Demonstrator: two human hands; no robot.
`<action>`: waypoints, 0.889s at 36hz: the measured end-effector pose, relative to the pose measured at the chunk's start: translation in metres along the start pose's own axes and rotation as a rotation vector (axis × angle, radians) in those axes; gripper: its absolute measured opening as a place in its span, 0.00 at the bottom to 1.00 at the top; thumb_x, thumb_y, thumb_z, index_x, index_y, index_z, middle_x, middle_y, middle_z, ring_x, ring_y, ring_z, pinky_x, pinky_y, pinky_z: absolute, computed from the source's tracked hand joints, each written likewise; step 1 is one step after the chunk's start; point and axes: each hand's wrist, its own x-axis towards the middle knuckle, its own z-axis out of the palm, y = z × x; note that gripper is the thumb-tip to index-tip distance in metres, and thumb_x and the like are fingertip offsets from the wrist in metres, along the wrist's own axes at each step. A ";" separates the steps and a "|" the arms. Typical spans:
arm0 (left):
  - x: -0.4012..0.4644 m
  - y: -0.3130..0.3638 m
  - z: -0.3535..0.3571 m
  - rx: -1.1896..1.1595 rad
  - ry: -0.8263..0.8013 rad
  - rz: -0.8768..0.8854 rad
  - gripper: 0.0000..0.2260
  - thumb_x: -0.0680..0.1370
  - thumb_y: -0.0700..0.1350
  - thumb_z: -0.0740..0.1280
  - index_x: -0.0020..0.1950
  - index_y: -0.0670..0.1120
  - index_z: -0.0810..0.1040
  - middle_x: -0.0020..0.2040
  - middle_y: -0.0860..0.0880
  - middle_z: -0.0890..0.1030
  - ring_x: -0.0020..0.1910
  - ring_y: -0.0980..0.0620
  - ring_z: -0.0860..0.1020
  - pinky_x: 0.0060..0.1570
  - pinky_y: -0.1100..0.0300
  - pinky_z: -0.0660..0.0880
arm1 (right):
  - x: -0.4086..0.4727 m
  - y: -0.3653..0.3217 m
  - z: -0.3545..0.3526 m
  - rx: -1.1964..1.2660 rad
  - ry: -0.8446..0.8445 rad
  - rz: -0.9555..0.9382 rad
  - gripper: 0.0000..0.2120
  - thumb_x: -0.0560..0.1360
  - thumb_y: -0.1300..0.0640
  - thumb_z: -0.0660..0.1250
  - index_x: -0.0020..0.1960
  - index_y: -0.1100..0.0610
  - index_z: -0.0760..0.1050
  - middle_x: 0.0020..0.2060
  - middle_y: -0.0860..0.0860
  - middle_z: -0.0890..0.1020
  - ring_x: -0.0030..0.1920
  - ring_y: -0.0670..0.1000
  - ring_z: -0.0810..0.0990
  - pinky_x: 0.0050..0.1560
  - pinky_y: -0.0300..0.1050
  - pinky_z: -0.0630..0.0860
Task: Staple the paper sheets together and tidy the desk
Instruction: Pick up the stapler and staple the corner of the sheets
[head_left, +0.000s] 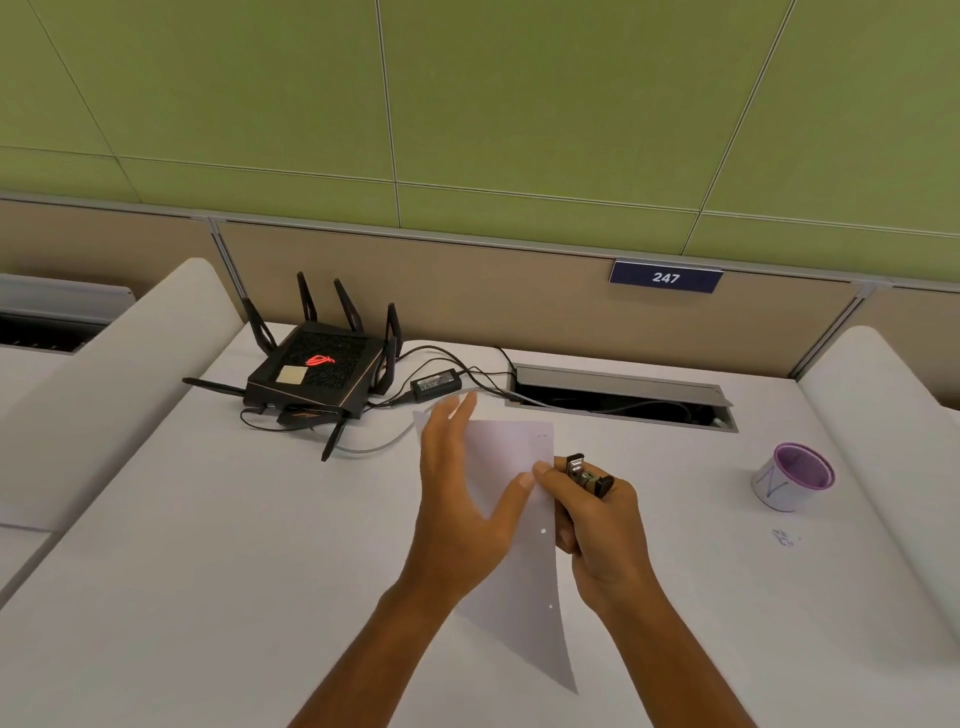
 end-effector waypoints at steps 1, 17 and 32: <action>-0.007 -0.003 0.002 -0.005 -0.021 -0.013 0.41 0.77 0.61 0.71 0.85 0.49 0.57 0.86 0.54 0.56 0.84 0.57 0.56 0.70 0.82 0.57 | 0.002 0.001 0.000 0.003 0.017 -0.003 0.08 0.77 0.55 0.74 0.48 0.60 0.86 0.30 0.53 0.80 0.27 0.46 0.74 0.30 0.43 0.71; -0.057 -0.039 0.033 -0.132 -0.406 -0.168 0.54 0.71 0.68 0.76 0.78 0.73 0.34 0.79 0.75 0.48 0.77 0.76 0.55 0.69 0.81 0.60 | 0.008 0.013 0.015 -0.017 0.083 0.021 0.11 0.76 0.53 0.76 0.41 0.60 0.82 0.24 0.48 0.74 0.25 0.49 0.69 0.29 0.41 0.70; -0.033 -0.059 0.022 -0.203 -0.225 -0.390 0.24 0.86 0.40 0.64 0.78 0.58 0.63 0.68 0.55 0.76 0.61 0.53 0.81 0.46 0.68 0.83 | 0.019 0.016 -0.002 -0.121 0.032 -0.058 0.07 0.76 0.49 0.75 0.47 0.51 0.88 0.36 0.46 0.86 0.29 0.41 0.80 0.30 0.34 0.72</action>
